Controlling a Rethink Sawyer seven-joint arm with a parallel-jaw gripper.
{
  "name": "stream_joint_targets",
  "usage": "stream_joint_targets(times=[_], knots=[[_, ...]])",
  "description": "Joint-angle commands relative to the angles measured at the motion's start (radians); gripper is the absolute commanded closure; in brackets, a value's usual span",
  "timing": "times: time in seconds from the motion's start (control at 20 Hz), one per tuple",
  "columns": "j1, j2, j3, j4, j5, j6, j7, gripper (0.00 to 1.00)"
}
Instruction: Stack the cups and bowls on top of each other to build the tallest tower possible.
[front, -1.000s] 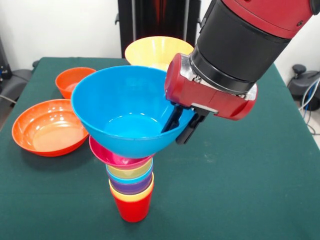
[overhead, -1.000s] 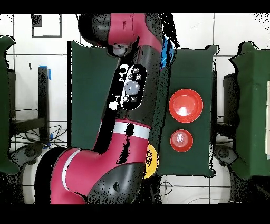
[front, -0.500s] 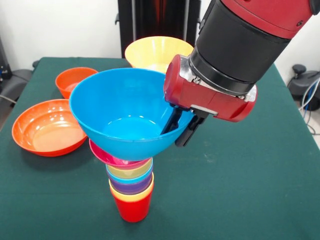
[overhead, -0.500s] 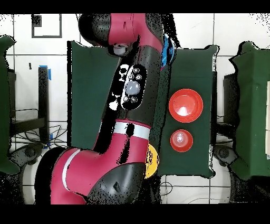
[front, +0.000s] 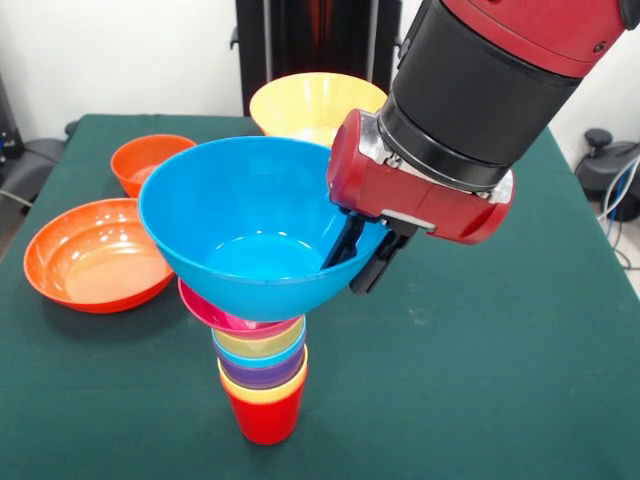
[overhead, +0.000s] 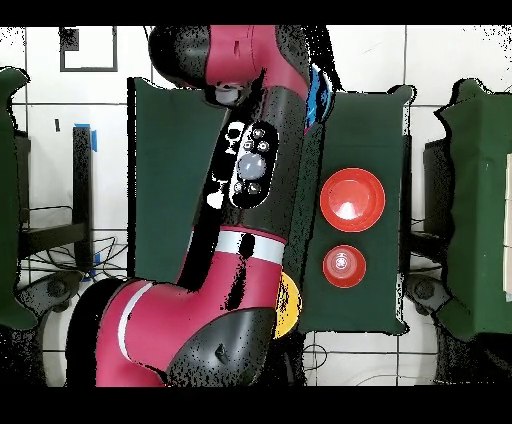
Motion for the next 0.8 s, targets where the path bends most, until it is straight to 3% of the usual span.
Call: stream_joint_targets(times=[0.05,0.8], knots=[[-0.018,0.001,0.106,0.104,-0.043,-0.042,-0.082,1.00],[-0.025,0.003,0.108,0.087,-0.042,-0.031,-0.109,1.00]])
